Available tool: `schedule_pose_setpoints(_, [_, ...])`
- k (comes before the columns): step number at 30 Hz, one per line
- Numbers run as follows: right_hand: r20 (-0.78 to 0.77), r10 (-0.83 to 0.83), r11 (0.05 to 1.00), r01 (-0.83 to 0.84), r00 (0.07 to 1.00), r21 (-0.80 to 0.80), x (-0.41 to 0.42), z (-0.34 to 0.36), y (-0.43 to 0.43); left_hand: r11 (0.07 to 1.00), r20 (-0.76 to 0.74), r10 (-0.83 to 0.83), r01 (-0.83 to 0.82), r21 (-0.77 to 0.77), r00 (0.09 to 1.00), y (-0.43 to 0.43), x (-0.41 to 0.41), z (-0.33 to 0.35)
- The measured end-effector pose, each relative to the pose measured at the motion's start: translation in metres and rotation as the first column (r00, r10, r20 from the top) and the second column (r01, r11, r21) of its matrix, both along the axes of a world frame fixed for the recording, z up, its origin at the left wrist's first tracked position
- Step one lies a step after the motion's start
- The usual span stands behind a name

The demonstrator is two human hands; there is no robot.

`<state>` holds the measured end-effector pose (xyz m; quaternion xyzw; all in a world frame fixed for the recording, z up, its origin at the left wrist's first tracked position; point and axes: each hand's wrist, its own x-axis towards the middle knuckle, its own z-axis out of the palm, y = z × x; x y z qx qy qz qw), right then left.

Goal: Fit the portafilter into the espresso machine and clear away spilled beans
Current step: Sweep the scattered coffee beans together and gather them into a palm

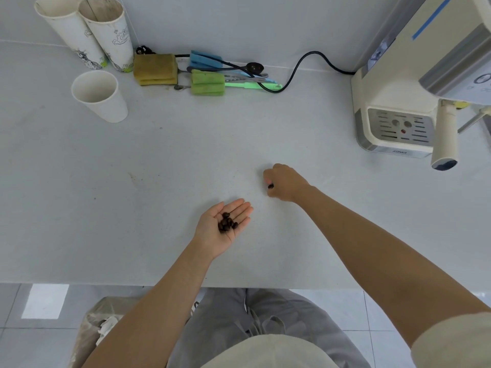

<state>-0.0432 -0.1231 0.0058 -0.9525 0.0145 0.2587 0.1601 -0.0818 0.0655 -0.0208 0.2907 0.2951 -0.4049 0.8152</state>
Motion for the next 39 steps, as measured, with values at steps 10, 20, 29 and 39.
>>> schedule_pose_setpoints(10, [-0.08, 0.039, 0.998, -0.043, 0.996, -0.046, 0.009, 0.003, 0.003, 1.0, -0.002, -0.016, 0.016, 0.009, 1.0, -0.008, 0.005, -0.002])
schedule_pose_setpoints(20, [-0.068, 0.016, 0.998, -0.021, 0.998, -0.066, 0.003, 0.002, -0.003, 1.0, -0.007, 0.023, -0.023, 0.001, 1.0, -0.015, 0.015, -0.005])
schedule_pose_setpoints(29, [-0.022, -0.063, 0.997, 0.064, 0.998, 0.034, 0.009, 0.013, -0.002, 0.999, -0.013, 0.032, -0.032, -0.015, 0.999, -0.021, 0.026, -0.001])
schedule_pose_setpoints(39, [0.133, 0.107, 0.945, -0.143, 0.985, 0.294, 0.015, 0.047, 0.057, 0.973, -0.013, 0.221, -0.222, -0.065, 0.975, -0.02, 0.037, 0.017])
